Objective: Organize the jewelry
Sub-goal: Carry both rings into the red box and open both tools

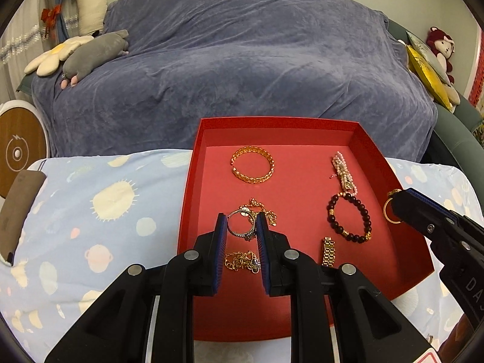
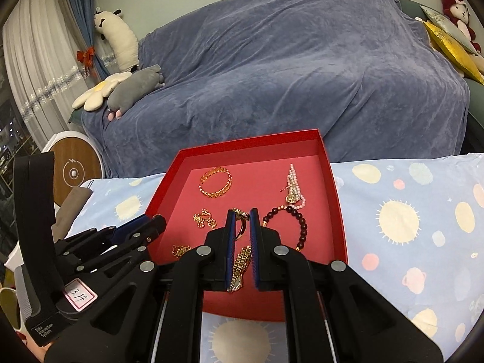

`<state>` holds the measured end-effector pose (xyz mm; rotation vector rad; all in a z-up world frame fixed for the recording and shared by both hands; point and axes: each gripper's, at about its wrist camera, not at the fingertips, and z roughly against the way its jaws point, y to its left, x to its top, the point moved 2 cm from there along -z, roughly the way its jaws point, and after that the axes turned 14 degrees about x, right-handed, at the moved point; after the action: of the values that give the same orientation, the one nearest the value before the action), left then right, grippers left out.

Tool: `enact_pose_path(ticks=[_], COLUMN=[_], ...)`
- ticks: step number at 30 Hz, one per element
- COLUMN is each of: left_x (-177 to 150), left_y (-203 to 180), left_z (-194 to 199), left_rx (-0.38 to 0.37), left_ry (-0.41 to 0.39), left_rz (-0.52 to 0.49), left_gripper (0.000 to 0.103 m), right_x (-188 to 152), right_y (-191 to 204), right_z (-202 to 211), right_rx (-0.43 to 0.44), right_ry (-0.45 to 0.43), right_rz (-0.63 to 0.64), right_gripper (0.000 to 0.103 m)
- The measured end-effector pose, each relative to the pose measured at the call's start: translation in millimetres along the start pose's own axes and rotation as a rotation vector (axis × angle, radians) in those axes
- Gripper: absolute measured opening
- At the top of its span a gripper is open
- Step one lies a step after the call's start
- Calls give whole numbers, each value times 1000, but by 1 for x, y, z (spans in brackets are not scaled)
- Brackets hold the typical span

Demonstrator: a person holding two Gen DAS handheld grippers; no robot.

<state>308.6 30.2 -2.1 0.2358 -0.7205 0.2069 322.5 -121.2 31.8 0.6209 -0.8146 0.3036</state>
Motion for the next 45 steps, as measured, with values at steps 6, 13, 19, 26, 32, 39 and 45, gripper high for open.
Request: enact_pose_path(ticks=[6, 13, 19, 26, 32, 39, 45], left_x=[9, 25, 27, 26, 23, 22, 22], left_y=[1, 0, -8, -8, -7, -3, -3], left_z=[-14, -16, -24, -32, -38, -41, -40], left_rx=[19, 2, -18, 0, 14, 19, 30], left_ry=[6, -15, 2, 15, 25, 40, 35], left_rz=[-15, -1, 2, 0, -6, 3, 8], left_gripper=[17, 17, 17, 17, 17, 17, 26], right_x=[8, 9, 7, 8, 9, 9, 9], right_y=[-5, -5, -5, -6, -6, -5, -2], right_z=[-15, -34, -46, -50, -54, -56, -55], right_rx=[16, 26, 31, 27, 24, 18, 6], right_ry=[-2, 32, 53, 51, 51, 61, 52], right_rz=[-11, -9, -6, -11, -16, -12, -6], right_gripper=[8, 8, 8, 8, 8, 10, 10])
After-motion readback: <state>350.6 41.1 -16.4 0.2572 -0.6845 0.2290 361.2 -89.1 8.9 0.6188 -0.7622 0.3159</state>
